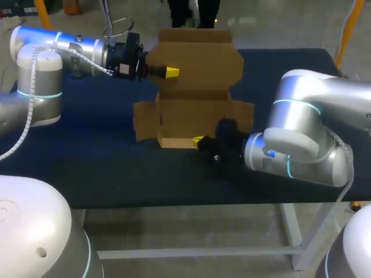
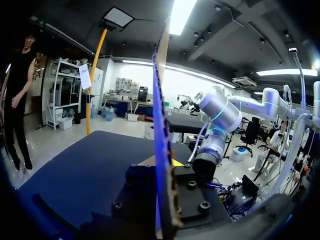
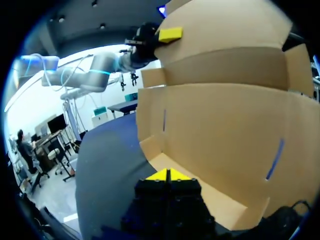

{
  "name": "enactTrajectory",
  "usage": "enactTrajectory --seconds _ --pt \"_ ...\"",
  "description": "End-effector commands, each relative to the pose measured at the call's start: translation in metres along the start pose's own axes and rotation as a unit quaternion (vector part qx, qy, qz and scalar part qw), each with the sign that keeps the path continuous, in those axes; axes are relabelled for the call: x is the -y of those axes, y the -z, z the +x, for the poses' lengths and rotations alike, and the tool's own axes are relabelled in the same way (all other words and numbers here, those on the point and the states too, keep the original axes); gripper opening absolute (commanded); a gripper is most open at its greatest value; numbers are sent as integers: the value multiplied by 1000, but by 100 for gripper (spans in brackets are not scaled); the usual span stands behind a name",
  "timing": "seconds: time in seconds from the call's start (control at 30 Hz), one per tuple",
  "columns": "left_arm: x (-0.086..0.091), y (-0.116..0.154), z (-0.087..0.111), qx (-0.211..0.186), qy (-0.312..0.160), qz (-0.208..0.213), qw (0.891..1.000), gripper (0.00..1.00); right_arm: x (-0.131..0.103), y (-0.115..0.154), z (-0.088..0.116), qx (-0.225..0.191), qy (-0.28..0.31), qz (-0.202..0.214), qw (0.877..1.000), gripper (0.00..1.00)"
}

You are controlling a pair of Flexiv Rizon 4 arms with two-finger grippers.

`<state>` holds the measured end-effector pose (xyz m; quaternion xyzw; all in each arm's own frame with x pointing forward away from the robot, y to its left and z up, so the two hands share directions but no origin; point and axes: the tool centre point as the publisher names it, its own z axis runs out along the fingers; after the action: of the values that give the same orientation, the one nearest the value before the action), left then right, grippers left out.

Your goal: Assemble the packaging by folding the flat box into shape, placing the metal phone stand inside, and closing the box properly

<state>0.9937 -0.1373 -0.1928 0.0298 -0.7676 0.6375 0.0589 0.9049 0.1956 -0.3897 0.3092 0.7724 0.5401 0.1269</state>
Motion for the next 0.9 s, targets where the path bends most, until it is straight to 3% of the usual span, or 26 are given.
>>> enactTrajectory --seconds 0.03,0.9 --pt "-2 1 -1 -2 0 -1 1000 0 4 -22 7 33 2 8 999 0" --pt "-2 1 -1 -2 0 -1 1000 0 25 -39 0 62 -11 29 998 0"
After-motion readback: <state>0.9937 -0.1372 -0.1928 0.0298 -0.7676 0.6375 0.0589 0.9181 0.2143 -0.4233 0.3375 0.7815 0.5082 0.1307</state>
